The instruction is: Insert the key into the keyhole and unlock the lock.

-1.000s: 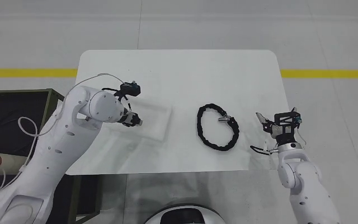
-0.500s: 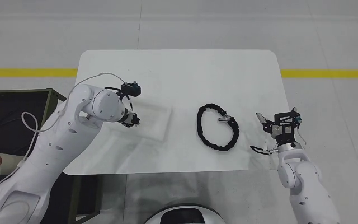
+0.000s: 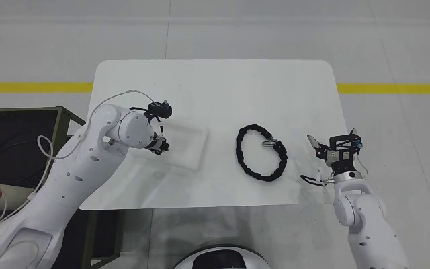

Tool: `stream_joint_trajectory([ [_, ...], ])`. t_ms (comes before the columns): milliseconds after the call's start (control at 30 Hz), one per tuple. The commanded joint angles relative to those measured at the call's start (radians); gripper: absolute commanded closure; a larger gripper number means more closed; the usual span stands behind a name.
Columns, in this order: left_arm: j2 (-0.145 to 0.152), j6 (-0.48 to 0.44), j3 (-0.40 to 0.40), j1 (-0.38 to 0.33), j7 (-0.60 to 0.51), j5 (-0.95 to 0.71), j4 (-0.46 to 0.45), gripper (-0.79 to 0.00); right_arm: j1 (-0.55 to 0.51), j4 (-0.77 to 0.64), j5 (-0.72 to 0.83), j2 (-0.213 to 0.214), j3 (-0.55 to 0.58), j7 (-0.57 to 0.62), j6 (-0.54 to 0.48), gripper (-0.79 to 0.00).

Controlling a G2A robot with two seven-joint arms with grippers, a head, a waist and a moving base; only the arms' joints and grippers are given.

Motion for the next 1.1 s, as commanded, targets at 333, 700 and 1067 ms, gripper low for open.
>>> stream_joint_trajectory([
  [333,0.038,0.04,0.027,-0.052,-0.013,0.006,-0.054,0.0,0.0,0.0,0.0,0.0,0.0,0.0,0.0,-0.785],
  [700,0.115,-0.084,-0.318,0.046,0.142,-0.497,-0.128,0.0,0.0,0.0,0.0,0.0,0.0,0.0,0.0,-0.785],
  [1067,0.121,-0.538,-0.48,0.277,0.289,-0.89,0.089,0.0,0.0,0.0,0.0,0.0,0.0,0.0,0.0,-0.785],
])
